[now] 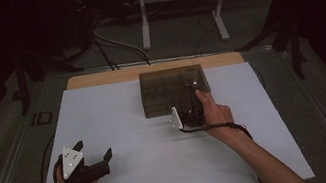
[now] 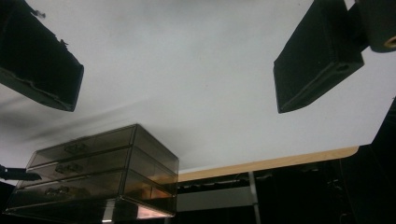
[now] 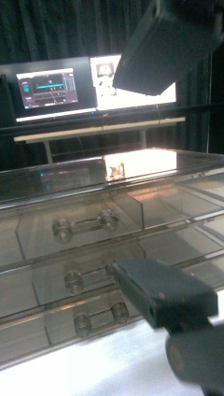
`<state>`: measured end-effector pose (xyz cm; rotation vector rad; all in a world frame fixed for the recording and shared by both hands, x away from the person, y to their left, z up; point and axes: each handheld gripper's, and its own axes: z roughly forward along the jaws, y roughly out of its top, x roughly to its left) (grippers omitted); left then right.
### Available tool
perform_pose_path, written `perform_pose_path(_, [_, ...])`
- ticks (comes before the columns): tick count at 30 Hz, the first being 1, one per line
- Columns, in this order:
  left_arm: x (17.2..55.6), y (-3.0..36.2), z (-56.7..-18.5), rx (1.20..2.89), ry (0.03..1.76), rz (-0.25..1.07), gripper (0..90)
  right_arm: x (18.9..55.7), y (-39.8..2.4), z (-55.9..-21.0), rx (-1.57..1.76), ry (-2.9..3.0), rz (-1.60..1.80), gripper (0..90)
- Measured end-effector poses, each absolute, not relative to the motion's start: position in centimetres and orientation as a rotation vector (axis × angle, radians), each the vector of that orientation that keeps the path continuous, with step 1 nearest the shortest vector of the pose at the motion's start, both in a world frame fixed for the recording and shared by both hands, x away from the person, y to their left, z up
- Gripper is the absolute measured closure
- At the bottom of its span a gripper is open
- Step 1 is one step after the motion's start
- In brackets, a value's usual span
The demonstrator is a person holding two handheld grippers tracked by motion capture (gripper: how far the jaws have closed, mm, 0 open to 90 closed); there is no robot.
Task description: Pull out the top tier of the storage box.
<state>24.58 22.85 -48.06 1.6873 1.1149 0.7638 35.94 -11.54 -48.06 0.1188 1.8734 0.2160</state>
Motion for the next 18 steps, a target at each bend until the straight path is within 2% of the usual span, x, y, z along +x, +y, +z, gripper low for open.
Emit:
perform_pose_path(6, [24.58,22.84,-48.06,1.685,1.115,0.763,3.2,35.79,-11.24,-48.22,0.081,1.864,0.21,19.4])
perform_pose_path(13, [24.6,22.84,-48.08,1.687,1.114,0.763,3.2,35.84,-11.11,-48.5,0.051,1.87,0.193,30.6])
perform_pose_path(14, [24.59,22.85,-48.08,1.687,1.114,0.763,3.2,35.89,-11.1,-48.62,0.038,1.875,0.189,36.1])
perform_pose_path(18, [24.6,22.84,-48.08,1.688,1.115,0.763,3.3,35.82,-11.03,-48.87,0.035,1.874,0.187,41.4])
